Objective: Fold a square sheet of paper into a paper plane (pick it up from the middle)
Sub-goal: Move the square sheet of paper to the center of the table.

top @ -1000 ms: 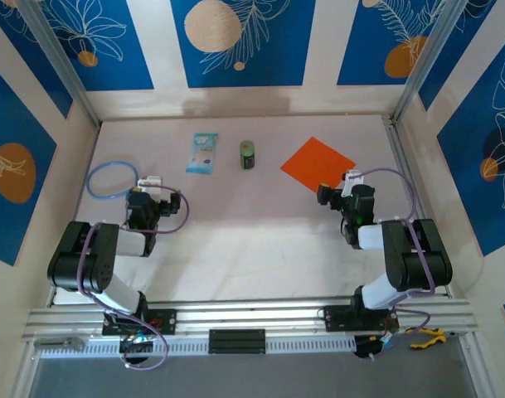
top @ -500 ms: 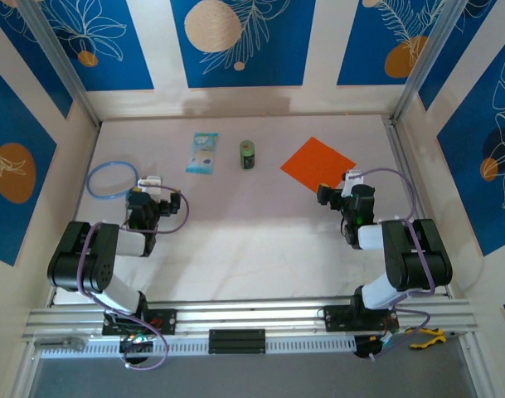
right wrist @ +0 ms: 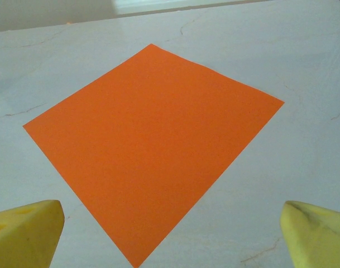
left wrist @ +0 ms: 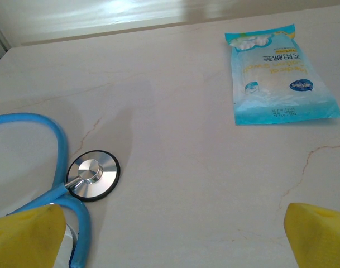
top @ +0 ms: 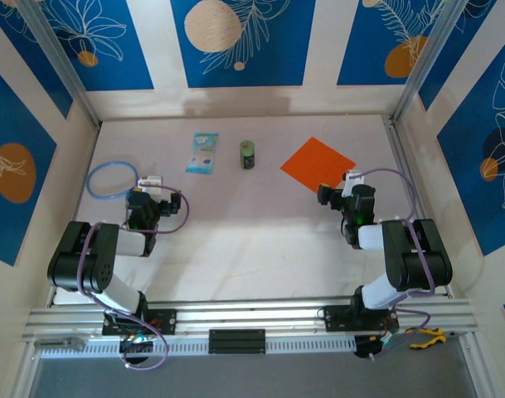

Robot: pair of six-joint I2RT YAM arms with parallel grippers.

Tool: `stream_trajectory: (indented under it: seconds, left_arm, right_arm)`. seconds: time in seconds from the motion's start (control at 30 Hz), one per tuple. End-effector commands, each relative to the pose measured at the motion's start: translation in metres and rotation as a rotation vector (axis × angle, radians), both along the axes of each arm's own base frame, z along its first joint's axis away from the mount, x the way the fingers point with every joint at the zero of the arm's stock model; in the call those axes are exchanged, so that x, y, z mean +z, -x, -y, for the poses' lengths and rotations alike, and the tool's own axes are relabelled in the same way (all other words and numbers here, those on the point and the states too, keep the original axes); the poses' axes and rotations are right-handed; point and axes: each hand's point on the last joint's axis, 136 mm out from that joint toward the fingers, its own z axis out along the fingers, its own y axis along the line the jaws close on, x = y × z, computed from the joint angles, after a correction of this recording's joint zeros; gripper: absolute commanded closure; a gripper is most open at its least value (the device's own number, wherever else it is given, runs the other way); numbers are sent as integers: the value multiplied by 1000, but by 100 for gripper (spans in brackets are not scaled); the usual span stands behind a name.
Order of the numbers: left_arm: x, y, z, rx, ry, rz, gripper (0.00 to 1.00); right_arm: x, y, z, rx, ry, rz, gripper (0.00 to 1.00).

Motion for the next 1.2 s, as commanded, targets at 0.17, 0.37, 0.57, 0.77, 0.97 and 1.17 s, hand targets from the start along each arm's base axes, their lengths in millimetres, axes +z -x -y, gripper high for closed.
stream_trajectory:
  seconds: [0.17,0.37,0.57,0.77,0.97,1.17]
  left_arm:
    - [15,4,3,-30,8,71,0]
    - [37,13,-11,55,23,49,0]
    - [71,19,-17,119,101,15,0]
    - [74,35,-28,302,373,-87,0]
    - [80,31,41,-77,609,-152,0]
    - [80,33,90,-256,686,-285,0]
  right_arm:
    - [13,-6,-7,41,-6,34,1]
    - [27,-12,-15,112,-50,-47,1]
    - [42,-10,13,-129,-267,-321,1]
    - [55,-13,-33,74,-639,-477,1]
    - [42,-31,-58,145,-831,-619,19]
    - [21,-51,-66,110,-800,-702,24]
